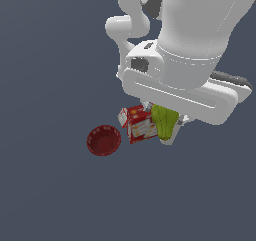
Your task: Pick up a designated object from a clutter of objects.
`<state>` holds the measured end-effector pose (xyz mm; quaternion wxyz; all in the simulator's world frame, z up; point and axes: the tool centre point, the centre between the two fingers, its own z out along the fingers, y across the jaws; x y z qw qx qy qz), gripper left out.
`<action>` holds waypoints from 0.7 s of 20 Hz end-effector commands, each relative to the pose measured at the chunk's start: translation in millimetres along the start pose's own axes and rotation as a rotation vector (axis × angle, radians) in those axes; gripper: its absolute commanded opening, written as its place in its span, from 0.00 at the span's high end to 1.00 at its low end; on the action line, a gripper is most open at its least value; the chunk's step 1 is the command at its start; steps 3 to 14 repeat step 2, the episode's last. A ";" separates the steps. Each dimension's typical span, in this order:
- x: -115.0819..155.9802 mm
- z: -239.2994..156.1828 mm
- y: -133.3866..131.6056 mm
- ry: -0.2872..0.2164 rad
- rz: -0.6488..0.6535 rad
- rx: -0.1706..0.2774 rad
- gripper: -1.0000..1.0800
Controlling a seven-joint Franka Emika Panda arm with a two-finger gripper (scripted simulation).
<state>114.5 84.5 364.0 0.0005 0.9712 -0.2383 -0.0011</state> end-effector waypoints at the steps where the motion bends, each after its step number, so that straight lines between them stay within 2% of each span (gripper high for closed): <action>1: 0.7 -2.7 -1.5 0.002 0.000 0.001 1.00; 14: 0.8 -2.8 -1.6 0.002 0.000 0.001 1.00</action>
